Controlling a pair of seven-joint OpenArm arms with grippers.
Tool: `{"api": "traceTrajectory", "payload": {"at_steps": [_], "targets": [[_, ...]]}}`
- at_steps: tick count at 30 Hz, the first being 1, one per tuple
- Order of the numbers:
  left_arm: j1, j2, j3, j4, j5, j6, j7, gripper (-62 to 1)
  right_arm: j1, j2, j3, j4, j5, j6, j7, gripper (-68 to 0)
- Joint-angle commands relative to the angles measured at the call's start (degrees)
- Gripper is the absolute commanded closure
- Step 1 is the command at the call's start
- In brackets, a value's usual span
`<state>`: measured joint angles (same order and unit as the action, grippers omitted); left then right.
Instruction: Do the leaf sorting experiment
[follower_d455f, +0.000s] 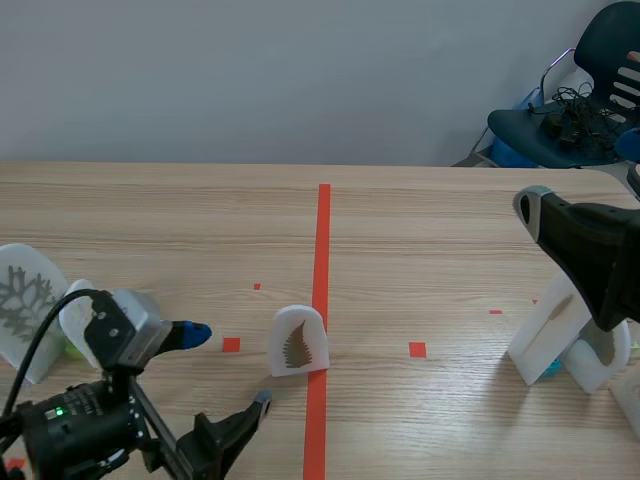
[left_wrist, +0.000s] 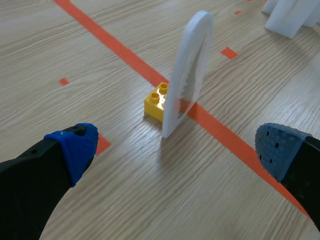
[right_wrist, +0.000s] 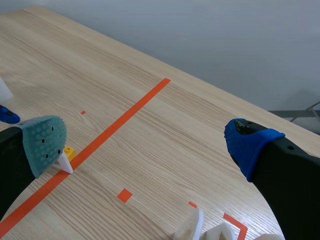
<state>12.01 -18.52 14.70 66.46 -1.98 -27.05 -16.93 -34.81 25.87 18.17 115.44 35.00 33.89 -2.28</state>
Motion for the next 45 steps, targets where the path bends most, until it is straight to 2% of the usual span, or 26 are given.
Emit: {"api": "traceTrajectory", "payload": {"at_steps": [1, 4, 10, 11, 13, 15, 19, 23, 25, 29, 32, 34, 36, 38, 41, 43, 45], "targets": [[-2.19, 1.01, 1.09, -0.33, 0.31, 1.25, -1.99, -62.3, 0.52, 0.15, 0.13, -0.07, 0.59, 0.00, 0.66, -67.9], [-6.14, 2.64, 4.07, -4.57, 1.40, 3.67, -2.84, -62.3, 0.52, 0.15, 0.13, -0.07, 0.59, 0.00, 0.66, -67.9], [-8.55, 3.43, 7.52, -7.48, 1.40, 3.74, -3.69, -62.3, 0.52, 0.13, 0.13, -0.11, 0.59, 0.00, 0.61, -67.9], [-8.55, 3.43, 7.85, -7.48, 1.40, 3.74, -3.98, -60.5, 0.52, 0.13, 0.13, -0.11, 0.59, 0.00, 0.61, -67.9], [-8.55, 3.45, 8.20, -7.48, 1.38, 3.74, -4.48, -46.4, 0.52, 0.13, 0.13, -0.11, 0.59, 0.00, 0.63, -67.9], [-8.55, 3.45, 8.28, -7.48, 1.38, 3.76, -5.05, -35.0, 0.52, 0.13, 0.13, -0.11, 0.59, 0.00, 0.61, -67.9], [-8.52, 3.58, 8.44, -7.48, 1.31, 3.54, -7.76, -23.2, 0.52, 0.13, 0.13, -0.11, 0.59, 0.00, 0.61, -67.9], [-8.55, 4.20, 8.41, -7.48, 0.72, 3.76, -7.72, -8.4, 0.52, 0.13, 0.13, -0.11, 0.59, 0.00, 0.02, -67.9], [-8.50, 4.42, 8.44, -7.48, 0.72, 3.69, -7.69, -4.1, 0.52, 0.13, 0.13, -0.11, 0.59, 0.00, 0.02, -67.9], [-7.72, 4.35, 8.26, -6.05, 0.00, 3.06, -7.63, -4.2, 0.52, 0.13, 0.13, -0.11, 0.59, 0.00, 0.02, -67.9], [-4.96, 3.61, 6.27, -0.72, -0.85, 0.20, -7.08, -4.2, 0.52, 0.13, 0.13, -0.11, 0.59, 0.00, 0.02, -67.9], [-1.99, 3.28, 3.78, 4.07, -3.85, -0.74, -6.08, -4.2, 0.52, 0.13, 0.13, -0.11, 0.59, 0.00, 0.02, -67.9], [0.94, 3.30, 0.74, 7.80, -5.81, -0.22, -5.73, -4.2, 0.52, 0.13, 0.13, -0.11, 0.59, 0.00, 0.02, -67.9], [3.13, 3.63, -2.36, 9.29, -8.52, 2.03, -5.31, -4.2, 0.52, 0.13, 0.13, -0.11, 0.59, 0.00, 0.02, -67.9], [4.98, 4.26, -6.64, 9.11, -12.20, 7.56, -1.95, -4.2, 0.52, 0.13, 0.13, -0.11, 0.59, 0.00, 0.02, -67.9], [5.75, 4.39, -9.27, 8.59, -13.33, 10.97, -1.20, -4.2, 0.52, 0.13, 0.13, -0.11, 0.59, 0.00, 0.02, -67.9], [6.08, 4.37, -11.50, 7.87, -13.97, 12.41, -1.18, -4.2, 0.52, 0.13, 0.13, -0.11, 0.59, 0.00, 0.02, -67.9]]}}
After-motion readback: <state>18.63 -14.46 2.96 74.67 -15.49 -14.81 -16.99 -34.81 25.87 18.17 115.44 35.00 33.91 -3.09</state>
